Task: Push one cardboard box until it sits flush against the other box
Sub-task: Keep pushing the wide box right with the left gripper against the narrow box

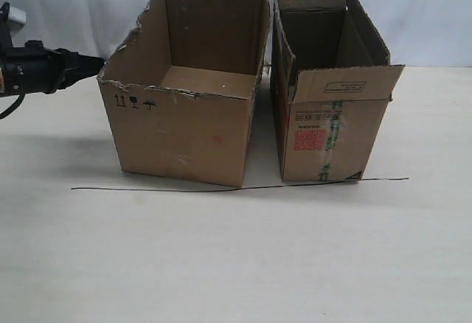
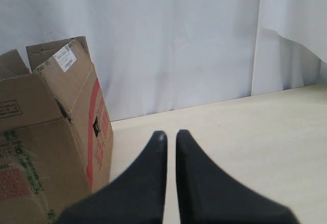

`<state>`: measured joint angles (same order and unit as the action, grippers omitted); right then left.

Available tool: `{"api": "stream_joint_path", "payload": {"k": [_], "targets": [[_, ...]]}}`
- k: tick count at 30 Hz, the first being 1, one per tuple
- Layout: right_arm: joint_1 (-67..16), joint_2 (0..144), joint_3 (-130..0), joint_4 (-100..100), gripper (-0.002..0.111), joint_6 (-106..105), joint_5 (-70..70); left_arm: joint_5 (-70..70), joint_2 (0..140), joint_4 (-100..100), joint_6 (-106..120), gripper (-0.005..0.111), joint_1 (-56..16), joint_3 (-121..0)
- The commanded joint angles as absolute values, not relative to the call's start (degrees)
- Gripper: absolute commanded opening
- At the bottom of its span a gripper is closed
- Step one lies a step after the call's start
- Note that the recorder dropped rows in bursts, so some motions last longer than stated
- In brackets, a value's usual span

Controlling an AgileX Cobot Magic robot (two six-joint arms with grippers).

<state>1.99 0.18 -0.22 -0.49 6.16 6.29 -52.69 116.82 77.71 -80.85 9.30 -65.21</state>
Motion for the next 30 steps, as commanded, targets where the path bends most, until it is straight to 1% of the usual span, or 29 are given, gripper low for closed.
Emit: {"api": "stream_joint_path", "payload": {"k": [1, 13, 30], "targets": [[1.9, 0.0, 0.0, -0.4, 0.005, 5.7, 6.3, -59.7, 119.1, 75.4, -81.5, 0.0, 9.2, -67.1], [1.9, 0.0, 0.0, -0.4, 0.005, 5.7, 6.3, -58.9, 119.6, 72.2, -81.0, 0.0, 2.6, -67.1], [1.9, 0.0, 0.0, -0.4, 0.005, 5.7, 6.3, -59.0, 119.6, 71.0, -82.5, 0.0, 2.5, -67.1]]}}
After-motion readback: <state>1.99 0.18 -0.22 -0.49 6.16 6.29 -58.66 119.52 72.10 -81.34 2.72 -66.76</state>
